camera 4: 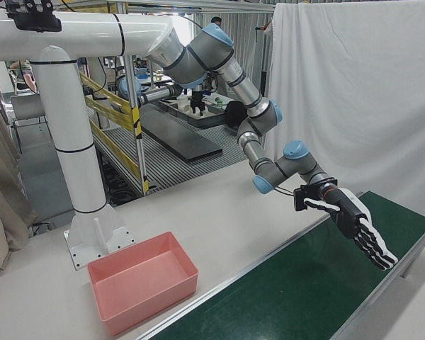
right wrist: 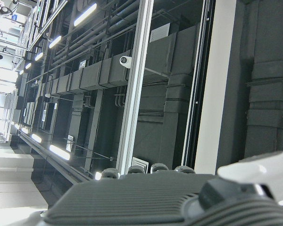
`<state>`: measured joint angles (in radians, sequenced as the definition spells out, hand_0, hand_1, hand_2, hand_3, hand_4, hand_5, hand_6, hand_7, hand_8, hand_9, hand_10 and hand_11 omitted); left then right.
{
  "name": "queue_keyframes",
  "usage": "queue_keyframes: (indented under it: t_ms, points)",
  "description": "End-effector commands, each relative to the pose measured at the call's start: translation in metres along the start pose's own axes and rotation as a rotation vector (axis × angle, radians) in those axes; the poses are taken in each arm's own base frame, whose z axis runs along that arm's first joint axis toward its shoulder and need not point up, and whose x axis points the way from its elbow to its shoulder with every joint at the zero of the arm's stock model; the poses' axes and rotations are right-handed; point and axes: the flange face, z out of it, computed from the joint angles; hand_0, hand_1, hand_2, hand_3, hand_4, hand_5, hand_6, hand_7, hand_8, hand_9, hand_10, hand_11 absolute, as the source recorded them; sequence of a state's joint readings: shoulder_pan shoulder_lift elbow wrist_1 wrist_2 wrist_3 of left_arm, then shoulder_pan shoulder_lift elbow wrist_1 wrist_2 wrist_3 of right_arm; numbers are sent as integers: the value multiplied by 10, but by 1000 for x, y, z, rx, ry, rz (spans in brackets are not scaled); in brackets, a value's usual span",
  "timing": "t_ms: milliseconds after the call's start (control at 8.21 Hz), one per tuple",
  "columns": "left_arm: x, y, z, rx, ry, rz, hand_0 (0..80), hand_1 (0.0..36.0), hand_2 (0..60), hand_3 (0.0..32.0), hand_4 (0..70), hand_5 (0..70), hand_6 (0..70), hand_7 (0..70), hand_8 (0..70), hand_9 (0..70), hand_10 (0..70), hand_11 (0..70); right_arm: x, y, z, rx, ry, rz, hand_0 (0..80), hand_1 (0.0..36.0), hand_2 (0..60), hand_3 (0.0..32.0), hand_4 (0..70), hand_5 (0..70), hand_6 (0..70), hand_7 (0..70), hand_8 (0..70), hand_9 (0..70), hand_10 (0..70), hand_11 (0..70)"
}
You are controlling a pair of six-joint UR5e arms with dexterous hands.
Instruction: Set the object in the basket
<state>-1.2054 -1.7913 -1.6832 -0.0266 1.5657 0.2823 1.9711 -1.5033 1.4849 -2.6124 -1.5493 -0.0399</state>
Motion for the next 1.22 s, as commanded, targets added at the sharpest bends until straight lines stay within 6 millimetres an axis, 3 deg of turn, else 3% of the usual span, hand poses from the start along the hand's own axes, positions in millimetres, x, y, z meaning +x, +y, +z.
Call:
queue_keyframes:
  t_ms: [0, 731, 853, 1096]
  points:
    - [-3, -1, 0, 3, -4, 3, 444, 0, 0, 12, 0, 126, 0, 0, 22, 20, 0, 0, 0, 0, 0, 0, 0, 0, 0, 0, 0, 0, 0, 0, 0, 0, 0, 0, 0, 0]
    - [-3, -1, 0, 3, -4, 5, 447, 0, 0, 10, 4, 128, 0, 0, 20, 18, 0, 0, 0, 0, 0, 0, 0, 0, 0, 0, 0, 0, 0, 0, 0, 0, 0, 0, 0, 0]
    - [-4, -1, 0, 2, -5, 4, 457, 0, 0, 2, 38, 132, 0, 0, 37, 29, 2, 5, 1, 0, 0, 0, 1, 1, 0, 0, 0, 0, 0, 0, 0, 0, 0, 0, 0, 0]
    - [-3, 1, 1, -1, -4, 4, 455, 0, 0, 0, 40, 135, 0, 0, 42, 34, 8, 13, 0, 0, 0, 0, 0, 0, 0, 0, 0, 0, 0, 0, 0, 0, 0, 0, 0, 0]
